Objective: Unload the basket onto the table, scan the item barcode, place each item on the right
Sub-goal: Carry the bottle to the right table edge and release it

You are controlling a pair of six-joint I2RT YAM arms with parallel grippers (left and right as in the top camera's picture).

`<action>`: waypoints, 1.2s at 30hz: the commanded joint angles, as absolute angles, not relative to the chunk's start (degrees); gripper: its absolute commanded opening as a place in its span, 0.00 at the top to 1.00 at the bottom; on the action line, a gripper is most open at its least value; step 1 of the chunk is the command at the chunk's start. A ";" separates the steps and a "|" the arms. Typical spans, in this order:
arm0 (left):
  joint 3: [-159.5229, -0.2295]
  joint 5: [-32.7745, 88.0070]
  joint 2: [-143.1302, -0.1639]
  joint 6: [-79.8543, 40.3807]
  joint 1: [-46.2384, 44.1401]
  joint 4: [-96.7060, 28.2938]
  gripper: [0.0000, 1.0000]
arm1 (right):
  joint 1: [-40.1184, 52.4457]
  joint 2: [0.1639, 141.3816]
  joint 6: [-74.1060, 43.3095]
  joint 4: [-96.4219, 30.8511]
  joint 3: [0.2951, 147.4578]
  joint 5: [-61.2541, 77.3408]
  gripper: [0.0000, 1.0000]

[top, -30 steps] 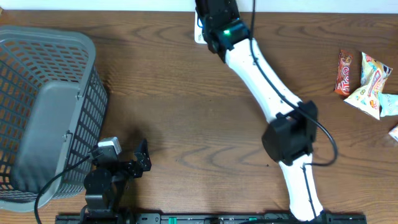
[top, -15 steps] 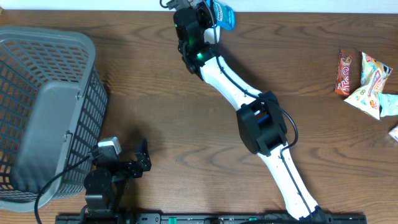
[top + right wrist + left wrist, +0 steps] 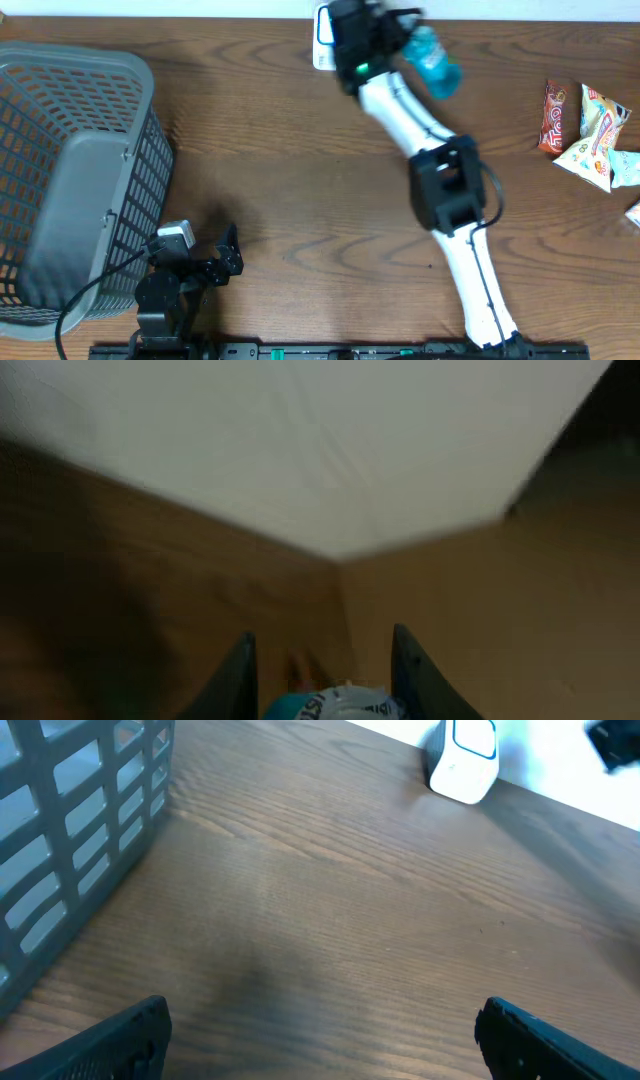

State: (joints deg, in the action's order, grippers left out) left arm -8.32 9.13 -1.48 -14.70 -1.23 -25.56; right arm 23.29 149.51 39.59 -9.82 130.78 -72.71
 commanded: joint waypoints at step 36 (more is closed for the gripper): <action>-7.51 9.82 -1.45 -13.98 -1.37 -26.46 0.02 | -1.08 106.80 -9.65 -60.82 132.38 -3.55 0.01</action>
State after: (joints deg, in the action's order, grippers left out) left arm -8.32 9.13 -1.48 -14.70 -1.23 -25.58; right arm -1.19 109.58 -7.25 -59.40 132.44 -16.67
